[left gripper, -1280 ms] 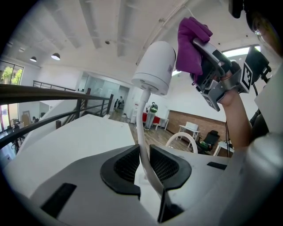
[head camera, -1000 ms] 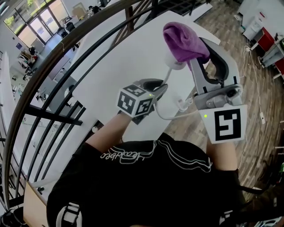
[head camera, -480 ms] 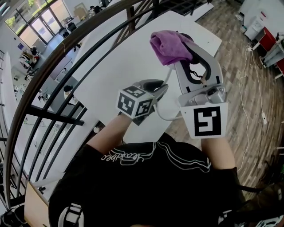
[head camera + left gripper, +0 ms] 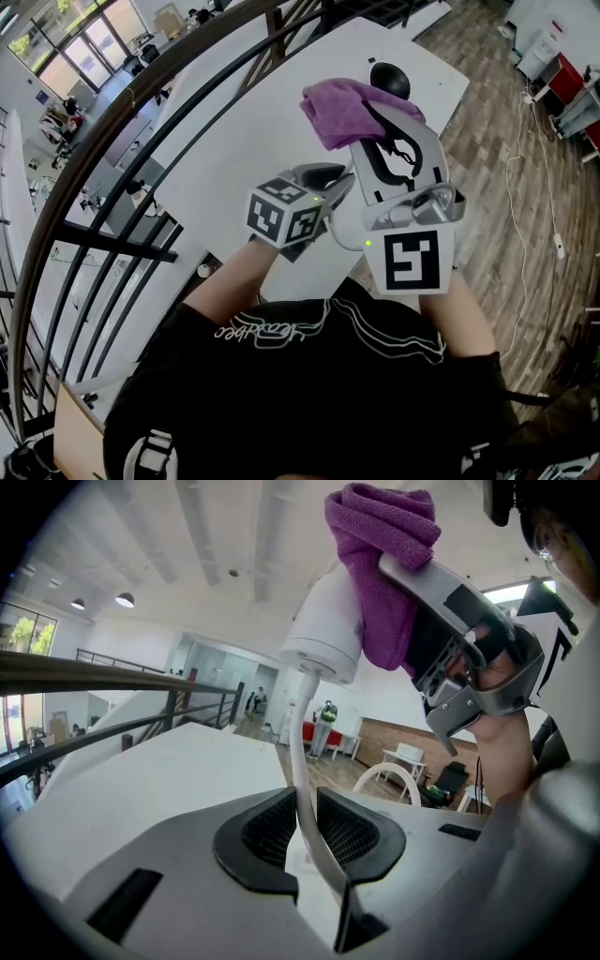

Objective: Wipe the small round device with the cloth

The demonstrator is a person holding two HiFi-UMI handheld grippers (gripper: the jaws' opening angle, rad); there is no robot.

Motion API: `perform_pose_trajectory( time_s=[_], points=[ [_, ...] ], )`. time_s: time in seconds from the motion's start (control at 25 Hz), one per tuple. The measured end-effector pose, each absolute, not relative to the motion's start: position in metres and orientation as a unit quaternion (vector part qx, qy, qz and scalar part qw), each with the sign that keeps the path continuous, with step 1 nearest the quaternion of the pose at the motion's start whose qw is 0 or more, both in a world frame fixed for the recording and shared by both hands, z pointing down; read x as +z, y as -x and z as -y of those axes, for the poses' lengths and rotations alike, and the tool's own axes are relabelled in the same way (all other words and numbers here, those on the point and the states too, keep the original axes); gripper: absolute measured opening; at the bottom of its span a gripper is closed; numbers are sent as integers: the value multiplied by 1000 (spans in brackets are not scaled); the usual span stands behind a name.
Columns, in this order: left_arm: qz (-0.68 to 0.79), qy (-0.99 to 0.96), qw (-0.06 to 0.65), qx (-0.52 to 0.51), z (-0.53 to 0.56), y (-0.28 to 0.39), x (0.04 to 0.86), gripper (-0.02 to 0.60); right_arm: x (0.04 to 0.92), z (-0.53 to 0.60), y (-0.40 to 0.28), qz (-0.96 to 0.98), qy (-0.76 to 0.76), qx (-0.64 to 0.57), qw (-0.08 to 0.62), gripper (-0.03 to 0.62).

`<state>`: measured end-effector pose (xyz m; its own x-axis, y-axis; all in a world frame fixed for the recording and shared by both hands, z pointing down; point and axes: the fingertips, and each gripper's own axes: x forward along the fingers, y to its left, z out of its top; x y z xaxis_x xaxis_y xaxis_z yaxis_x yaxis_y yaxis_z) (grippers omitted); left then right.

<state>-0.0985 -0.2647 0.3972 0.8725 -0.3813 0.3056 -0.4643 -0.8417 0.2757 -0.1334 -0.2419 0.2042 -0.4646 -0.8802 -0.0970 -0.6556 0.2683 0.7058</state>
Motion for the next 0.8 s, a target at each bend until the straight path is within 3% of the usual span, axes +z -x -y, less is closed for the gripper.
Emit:
perform_pose_trajectory(
  time_s=[0.8],
  points=[
    [221,-954,172,110,266,97,400,75,263,248,137,845,-446,-234,181,66]
  ],
)
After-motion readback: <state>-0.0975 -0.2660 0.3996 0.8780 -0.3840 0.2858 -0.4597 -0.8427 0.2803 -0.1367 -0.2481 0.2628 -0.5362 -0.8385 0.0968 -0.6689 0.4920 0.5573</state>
